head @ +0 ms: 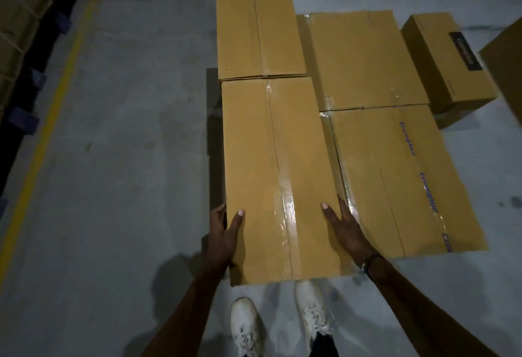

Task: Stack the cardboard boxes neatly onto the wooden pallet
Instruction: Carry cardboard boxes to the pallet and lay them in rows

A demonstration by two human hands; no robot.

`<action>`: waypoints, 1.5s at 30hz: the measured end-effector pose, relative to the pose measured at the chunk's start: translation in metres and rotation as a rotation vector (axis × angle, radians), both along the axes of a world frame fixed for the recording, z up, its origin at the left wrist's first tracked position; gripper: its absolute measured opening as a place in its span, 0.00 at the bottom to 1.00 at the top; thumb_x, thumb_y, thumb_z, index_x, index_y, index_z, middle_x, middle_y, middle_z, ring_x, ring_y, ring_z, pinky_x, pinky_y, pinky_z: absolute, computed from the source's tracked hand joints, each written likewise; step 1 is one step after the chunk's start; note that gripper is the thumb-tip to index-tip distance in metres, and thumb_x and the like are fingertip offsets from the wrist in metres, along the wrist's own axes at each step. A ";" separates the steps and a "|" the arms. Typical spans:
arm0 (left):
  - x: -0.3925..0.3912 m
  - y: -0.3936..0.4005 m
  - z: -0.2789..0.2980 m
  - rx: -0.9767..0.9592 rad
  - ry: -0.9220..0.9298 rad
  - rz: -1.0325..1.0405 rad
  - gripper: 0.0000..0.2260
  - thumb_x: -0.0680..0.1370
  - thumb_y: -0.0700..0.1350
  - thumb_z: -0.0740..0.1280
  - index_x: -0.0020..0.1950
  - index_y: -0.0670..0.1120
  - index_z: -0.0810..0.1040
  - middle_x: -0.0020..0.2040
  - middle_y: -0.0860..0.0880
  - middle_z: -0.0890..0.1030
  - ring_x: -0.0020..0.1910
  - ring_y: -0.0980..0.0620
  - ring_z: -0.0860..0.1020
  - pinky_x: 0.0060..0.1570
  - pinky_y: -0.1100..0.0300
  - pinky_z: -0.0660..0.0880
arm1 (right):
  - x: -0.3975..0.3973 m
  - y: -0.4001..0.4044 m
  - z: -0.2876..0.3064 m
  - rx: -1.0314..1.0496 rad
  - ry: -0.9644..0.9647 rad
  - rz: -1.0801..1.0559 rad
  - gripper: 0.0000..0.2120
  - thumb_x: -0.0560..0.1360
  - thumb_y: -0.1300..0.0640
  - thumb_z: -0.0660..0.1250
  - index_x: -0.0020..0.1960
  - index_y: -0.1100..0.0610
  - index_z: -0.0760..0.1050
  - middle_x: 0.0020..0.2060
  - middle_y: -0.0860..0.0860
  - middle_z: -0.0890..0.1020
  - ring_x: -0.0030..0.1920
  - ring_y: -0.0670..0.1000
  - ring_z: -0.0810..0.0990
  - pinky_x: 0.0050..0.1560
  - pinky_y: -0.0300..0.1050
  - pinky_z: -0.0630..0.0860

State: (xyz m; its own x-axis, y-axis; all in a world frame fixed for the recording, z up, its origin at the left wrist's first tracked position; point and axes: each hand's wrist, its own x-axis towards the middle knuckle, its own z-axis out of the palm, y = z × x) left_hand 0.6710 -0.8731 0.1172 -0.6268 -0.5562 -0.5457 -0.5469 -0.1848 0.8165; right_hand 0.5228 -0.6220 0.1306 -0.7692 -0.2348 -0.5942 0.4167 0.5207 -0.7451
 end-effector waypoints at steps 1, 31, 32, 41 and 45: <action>0.008 0.004 0.001 0.005 -0.011 -0.006 0.20 0.82 0.54 0.68 0.70 0.54 0.64 0.67 0.51 0.74 0.66 0.48 0.76 0.65 0.52 0.75 | 0.009 0.005 0.001 0.001 -0.005 0.000 0.31 0.84 0.40 0.62 0.83 0.45 0.59 0.72 0.41 0.70 0.72 0.43 0.67 0.69 0.41 0.60; 0.052 0.032 -0.004 -0.096 0.086 -0.021 0.24 0.86 0.58 0.58 0.80 0.49 0.64 0.66 0.50 0.74 0.59 0.52 0.76 0.61 0.53 0.74 | 0.047 0.039 -0.028 -0.198 0.168 0.070 0.24 0.86 0.46 0.62 0.80 0.49 0.67 0.67 0.38 0.76 0.62 0.26 0.71 0.59 0.24 0.68; 0.053 0.031 -0.006 -0.091 0.089 -0.021 0.24 0.86 0.58 0.58 0.79 0.49 0.64 0.66 0.49 0.74 0.59 0.53 0.77 0.62 0.51 0.74 | 0.047 0.038 -0.029 -0.197 0.166 0.065 0.25 0.85 0.45 0.63 0.80 0.49 0.67 0.68 0.38 0.76 0.63 0.28 0.71 0.60 0.26 0.68; 0.056 0.021 -0.018 -0.069 0.062 -0.031 0.26 0.84 0.63 0.60 0.79 0.53 0.64 0.71 0.47 0.74 0.67 0.45 0.76 0.69 0.39 0.74 | 0.049 0.033 -0.032 -0.176 0.180 0.045 0.27 0.85 0.43 0.63 0.81 0.48 0.65 0.72 0.39 0.73 0.70 0.37 0.72 0.70 0.35 0.66; 0.056 0.017 -0.020 -0.039 0.068 -0.032 0.24 0.83 0.65 0.61 0.76 0.56 0.66 0.71 0.48 0.75 0.67 0.46 0.77 0.70 0.38 0.73 | 0.051 0.033 -0.033 -0.176 0.173 0.028 0.28 0.85 0.43 0.63 0.82 0.48 0.63 0.71 0.36 0.71 0.70 0.38 0.69 0.69 0.35 0.65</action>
